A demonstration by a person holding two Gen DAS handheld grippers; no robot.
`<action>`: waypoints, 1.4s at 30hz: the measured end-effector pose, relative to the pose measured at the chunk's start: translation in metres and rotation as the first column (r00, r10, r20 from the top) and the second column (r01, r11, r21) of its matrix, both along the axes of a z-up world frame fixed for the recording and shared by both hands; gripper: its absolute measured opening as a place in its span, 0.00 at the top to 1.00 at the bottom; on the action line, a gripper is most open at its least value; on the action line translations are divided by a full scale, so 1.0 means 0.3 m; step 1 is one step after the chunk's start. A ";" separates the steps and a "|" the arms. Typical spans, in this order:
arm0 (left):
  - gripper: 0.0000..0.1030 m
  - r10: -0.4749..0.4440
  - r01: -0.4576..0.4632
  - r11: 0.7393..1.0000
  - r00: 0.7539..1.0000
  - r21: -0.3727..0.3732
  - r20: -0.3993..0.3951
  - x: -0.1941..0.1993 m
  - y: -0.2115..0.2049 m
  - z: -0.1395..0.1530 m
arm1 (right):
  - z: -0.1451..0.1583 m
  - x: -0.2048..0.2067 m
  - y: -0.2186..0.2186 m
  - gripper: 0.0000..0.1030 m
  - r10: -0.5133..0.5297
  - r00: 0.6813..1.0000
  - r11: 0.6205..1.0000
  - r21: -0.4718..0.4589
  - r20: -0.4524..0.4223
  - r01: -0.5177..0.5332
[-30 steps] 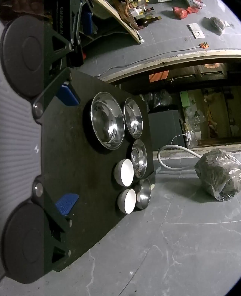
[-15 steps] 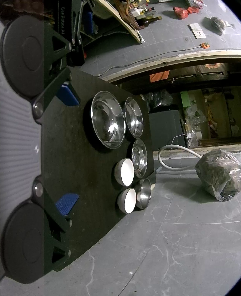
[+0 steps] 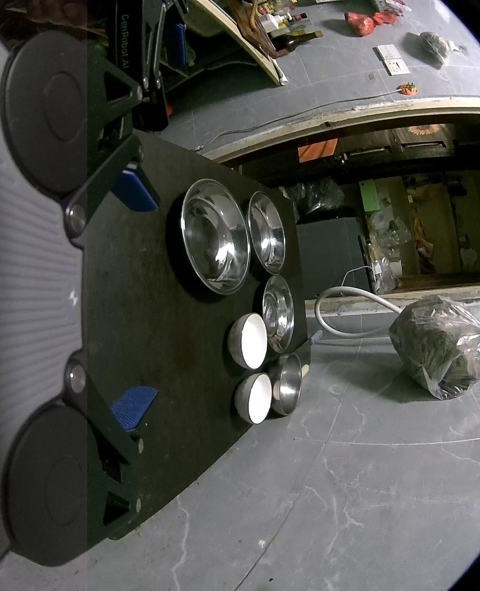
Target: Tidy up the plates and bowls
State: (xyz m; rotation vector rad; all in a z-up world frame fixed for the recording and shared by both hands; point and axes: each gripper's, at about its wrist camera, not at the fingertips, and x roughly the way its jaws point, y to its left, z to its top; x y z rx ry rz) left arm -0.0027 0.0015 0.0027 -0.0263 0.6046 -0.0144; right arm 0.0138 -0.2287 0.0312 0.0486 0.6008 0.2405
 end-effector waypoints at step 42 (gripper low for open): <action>0.01 0.001 -0.001 1.000 1.000 0.005 -0.010 -0.011 0.007 -0.005 | -0.005 0.005 -0.002 0.00 -0.003 1.000 1.000 -0.003 -0.008 0.003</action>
